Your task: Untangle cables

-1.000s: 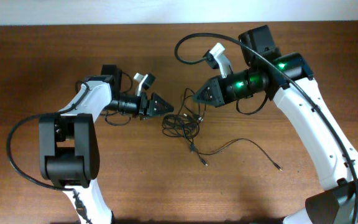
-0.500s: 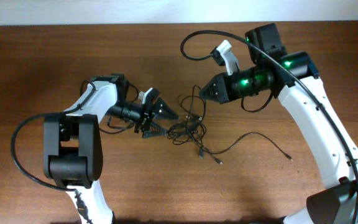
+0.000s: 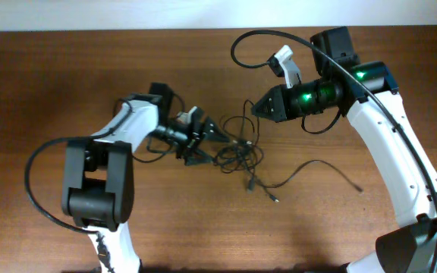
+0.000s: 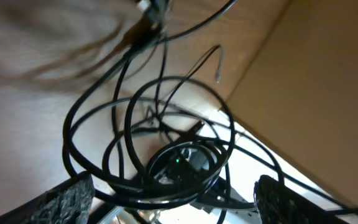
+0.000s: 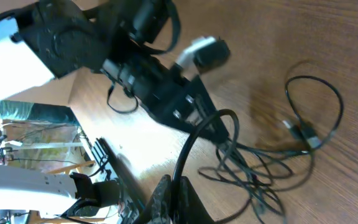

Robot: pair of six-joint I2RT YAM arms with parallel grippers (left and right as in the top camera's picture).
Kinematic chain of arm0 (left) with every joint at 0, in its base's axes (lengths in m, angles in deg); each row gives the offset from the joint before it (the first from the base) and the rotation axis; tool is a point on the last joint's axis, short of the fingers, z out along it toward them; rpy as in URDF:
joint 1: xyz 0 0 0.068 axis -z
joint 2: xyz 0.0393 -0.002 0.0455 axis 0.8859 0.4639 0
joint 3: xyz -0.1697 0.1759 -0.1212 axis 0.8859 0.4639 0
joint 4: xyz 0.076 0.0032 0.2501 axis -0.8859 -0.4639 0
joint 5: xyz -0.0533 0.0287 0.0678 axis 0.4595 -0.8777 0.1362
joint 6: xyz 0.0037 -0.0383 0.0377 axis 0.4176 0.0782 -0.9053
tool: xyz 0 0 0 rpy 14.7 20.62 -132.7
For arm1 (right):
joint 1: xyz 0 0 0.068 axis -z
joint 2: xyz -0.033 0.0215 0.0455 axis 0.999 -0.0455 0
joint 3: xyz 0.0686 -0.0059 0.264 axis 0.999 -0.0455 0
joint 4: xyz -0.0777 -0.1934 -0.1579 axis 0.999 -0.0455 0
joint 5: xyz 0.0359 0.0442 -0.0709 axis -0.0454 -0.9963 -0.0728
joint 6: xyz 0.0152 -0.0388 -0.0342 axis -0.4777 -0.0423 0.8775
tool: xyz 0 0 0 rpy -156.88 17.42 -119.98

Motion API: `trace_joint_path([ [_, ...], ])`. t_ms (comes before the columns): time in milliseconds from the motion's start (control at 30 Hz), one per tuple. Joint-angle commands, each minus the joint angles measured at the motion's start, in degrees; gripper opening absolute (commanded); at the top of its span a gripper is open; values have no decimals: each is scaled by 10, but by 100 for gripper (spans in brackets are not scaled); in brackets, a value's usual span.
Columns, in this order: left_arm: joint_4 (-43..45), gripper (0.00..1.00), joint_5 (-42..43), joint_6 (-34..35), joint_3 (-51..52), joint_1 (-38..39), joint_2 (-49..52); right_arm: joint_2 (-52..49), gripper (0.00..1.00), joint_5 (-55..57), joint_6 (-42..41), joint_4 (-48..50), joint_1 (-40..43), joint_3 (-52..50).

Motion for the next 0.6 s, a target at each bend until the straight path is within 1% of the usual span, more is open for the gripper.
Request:
trace_joint_path([
  [0,14,49,-46,70,1,30,5,-2,4,0,9,1,0,10],
  [33,14,40,-46,70,1,32,5,-2,4,0,9,1,0,10],
  [67,12,34,-42,70,1,32,5,-2,4,0,9,1,0,10],
  [100,2,40,-35,70,1,32,5,-2,4,0,9,1,0,10],
  [133,-20,56,-24,69,1,32,5,-2,4,1,9,1,0,10],
  [167,-39,81,-22,69,1,32,5,-2,4,1,9,1,0,10],
  [200,-67,94,-23,69,1,32,5,-2,4,1,9,1,0,10],
  [233,-108,100,-41,69,1,32,5,-2,4,1,9,0,0,10],
  [333,-108,99,-66,74,1,32,5,-2,4,0,9,0,0,10],
  [367,-102,99,-66,90,1,32,5,-2,4,0,9,0,0,10],
  [433,-62,99,-66,164,1,38,5,-2,4,0,9,0,0,10],
  [567,-6,99,-73,242,1,75,5,-2,4,0,9,0,0,10],
])
